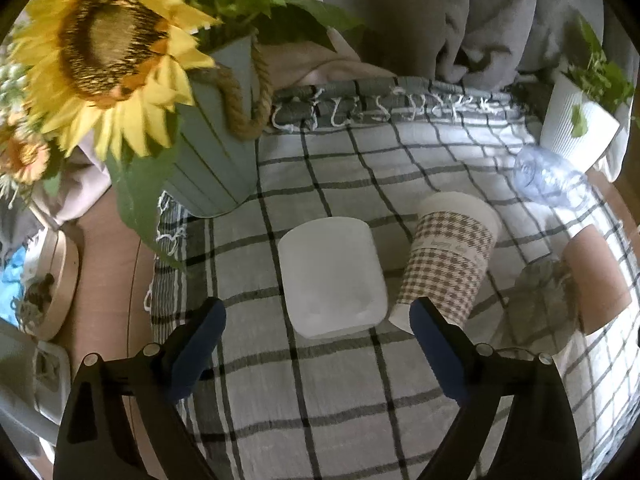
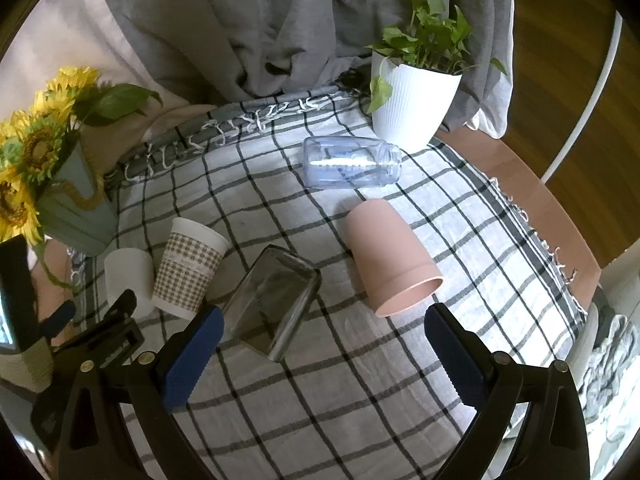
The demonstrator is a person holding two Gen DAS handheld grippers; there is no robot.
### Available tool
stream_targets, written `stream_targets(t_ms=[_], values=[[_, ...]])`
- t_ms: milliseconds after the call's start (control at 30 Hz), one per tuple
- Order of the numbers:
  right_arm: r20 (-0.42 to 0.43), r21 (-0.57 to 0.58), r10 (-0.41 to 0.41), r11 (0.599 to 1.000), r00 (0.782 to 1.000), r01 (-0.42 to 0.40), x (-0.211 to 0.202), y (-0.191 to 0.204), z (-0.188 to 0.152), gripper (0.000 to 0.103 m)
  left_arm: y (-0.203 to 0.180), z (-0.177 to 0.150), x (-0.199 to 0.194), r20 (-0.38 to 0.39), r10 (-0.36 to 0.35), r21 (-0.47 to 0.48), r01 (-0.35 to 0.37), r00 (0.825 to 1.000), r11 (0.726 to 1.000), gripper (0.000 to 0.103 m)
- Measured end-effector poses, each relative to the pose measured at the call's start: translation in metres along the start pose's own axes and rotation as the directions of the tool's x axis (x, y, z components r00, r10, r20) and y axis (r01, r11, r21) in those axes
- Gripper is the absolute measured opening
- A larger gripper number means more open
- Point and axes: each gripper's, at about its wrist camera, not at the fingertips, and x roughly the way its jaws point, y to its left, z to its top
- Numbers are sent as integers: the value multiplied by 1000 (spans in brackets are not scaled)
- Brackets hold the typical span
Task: Flip cup upside down
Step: 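Move the left tool to the white frosted cup and close on it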
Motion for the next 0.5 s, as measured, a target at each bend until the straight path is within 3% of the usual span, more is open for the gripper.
stream_targets(t_ms=[500], values=[[-50, 21, 3, 1000, 999, -2, 11, 7, -4, 101, -1, 2, 23, -31, -4, 43, 6, 1000, 999, 86]])
